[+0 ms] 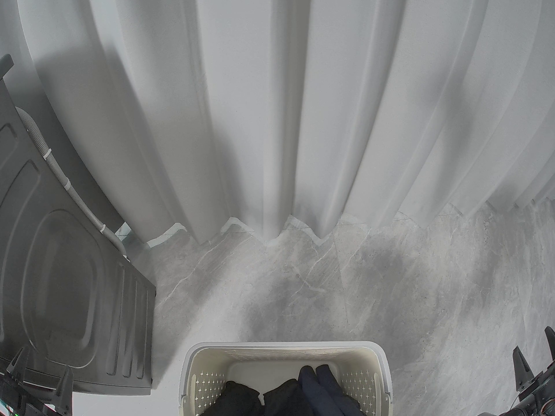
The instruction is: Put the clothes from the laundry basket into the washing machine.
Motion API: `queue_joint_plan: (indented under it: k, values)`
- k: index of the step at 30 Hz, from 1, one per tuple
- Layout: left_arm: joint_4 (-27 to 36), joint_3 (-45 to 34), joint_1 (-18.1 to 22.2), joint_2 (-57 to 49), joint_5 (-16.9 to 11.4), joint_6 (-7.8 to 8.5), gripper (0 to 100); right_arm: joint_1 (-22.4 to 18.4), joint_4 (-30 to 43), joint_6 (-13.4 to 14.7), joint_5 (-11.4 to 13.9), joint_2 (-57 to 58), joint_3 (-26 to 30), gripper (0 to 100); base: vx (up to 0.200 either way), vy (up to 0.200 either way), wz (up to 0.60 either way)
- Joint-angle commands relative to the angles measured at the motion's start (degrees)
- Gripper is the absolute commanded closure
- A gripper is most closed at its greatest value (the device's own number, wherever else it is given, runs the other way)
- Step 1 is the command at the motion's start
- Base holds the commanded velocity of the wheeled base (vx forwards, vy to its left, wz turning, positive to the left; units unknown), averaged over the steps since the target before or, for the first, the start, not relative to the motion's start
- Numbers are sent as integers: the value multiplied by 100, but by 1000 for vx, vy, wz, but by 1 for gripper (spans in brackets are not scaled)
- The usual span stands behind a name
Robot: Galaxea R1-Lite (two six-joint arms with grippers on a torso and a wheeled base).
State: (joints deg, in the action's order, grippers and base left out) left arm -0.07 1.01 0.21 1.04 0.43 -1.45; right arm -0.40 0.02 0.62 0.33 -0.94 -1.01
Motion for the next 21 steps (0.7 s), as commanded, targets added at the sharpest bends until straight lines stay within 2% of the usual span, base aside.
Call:
queue_joint_plan:
  k: [1, 5, 21]
  values:
    - [-1, -101, -3, -77, 1, -4, 0, 5, 6, -1, 2, 24, 101, 0, 0, 0, 0]
    - [-1, -101, 6, -77, 1, 4, 0, 5, -2, -1, 2, 24, 101, 0, 0, 0, 0]
    - [-1, -101, 6, -77, 1, 4, 0, 5, -2, -1, 2, 24, 101, 0, -200, 0, 0]
